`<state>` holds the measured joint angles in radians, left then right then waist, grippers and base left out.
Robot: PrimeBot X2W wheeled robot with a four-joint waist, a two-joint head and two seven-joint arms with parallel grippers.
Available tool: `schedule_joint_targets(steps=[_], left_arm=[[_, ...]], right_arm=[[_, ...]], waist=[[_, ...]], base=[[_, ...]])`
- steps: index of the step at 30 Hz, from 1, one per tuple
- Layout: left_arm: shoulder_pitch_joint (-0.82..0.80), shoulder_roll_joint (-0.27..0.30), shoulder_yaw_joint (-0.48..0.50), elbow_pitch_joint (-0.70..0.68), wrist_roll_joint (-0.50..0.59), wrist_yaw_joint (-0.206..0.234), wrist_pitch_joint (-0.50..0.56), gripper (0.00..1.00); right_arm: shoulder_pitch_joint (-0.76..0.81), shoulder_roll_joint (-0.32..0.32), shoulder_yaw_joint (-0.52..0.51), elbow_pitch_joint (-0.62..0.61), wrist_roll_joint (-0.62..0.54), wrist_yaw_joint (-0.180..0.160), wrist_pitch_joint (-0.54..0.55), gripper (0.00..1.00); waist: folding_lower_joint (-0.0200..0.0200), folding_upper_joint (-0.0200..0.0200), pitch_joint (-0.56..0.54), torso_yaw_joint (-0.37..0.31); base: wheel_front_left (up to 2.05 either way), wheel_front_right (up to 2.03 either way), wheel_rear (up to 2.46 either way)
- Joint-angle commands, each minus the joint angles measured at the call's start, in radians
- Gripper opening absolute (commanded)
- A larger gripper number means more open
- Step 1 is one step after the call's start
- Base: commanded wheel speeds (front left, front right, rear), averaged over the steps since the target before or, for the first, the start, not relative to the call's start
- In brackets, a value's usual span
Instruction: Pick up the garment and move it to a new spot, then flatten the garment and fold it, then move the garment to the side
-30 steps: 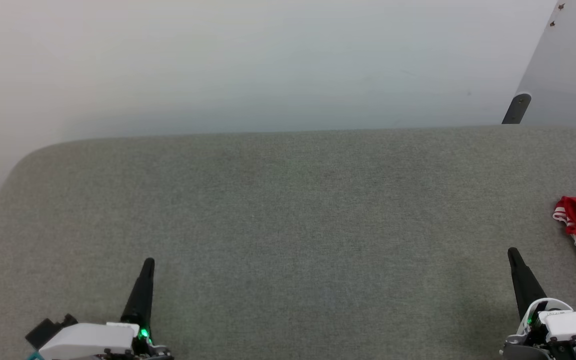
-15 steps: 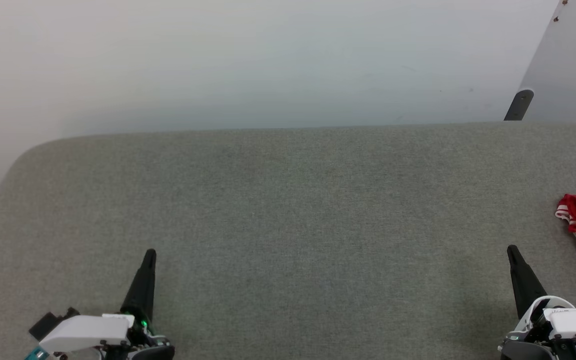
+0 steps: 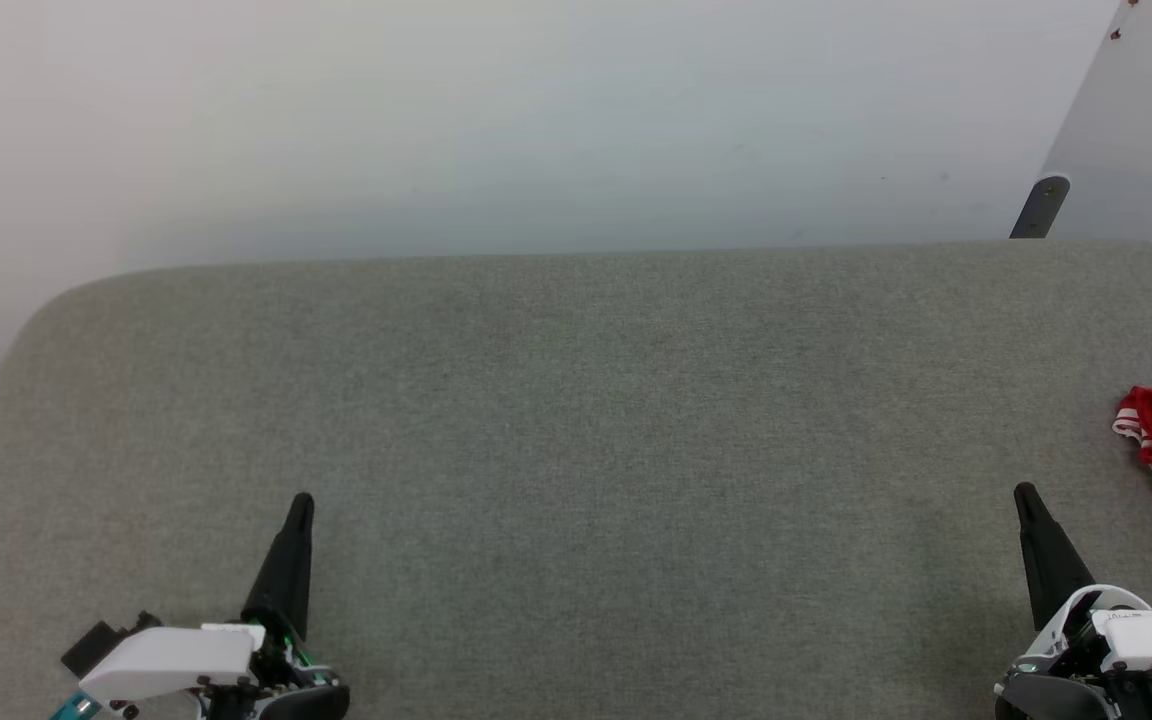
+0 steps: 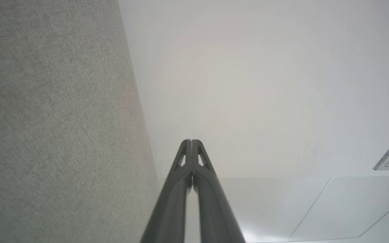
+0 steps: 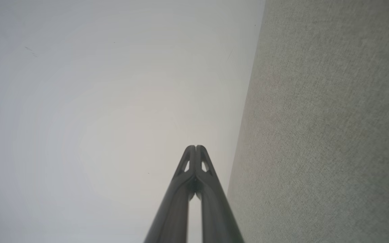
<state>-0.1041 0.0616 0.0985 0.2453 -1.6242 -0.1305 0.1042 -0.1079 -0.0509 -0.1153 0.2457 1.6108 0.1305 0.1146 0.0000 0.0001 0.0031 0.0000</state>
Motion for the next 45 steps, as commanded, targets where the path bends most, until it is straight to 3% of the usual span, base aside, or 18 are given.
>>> schedule_joint_targets(steps=[1, 45], left_arm=[[-0.01, -0.002, 0.002, 0.002, -0.001, 0.0, 0.0, 0.0], [-0.011, -0.007, 0.01, 0.002, 0.006, 0.0, 0.008, 0.0]], right_arm=[[-0.003, 0.003, 0.0, 0.0, 0.004, 0.0, 0.001, 0.0], [-0.003, 0.003, 0.001, 0.0, 0.004, 0.0, 0.001, 0.0]], waist=[[0.0, -0.0001, 0.0, 0.0], [0.0, -0.0001, 0.0, 0.0]], base=[[0.0, 0.0, 0.0], [0.0, 0.0, 0.0]])
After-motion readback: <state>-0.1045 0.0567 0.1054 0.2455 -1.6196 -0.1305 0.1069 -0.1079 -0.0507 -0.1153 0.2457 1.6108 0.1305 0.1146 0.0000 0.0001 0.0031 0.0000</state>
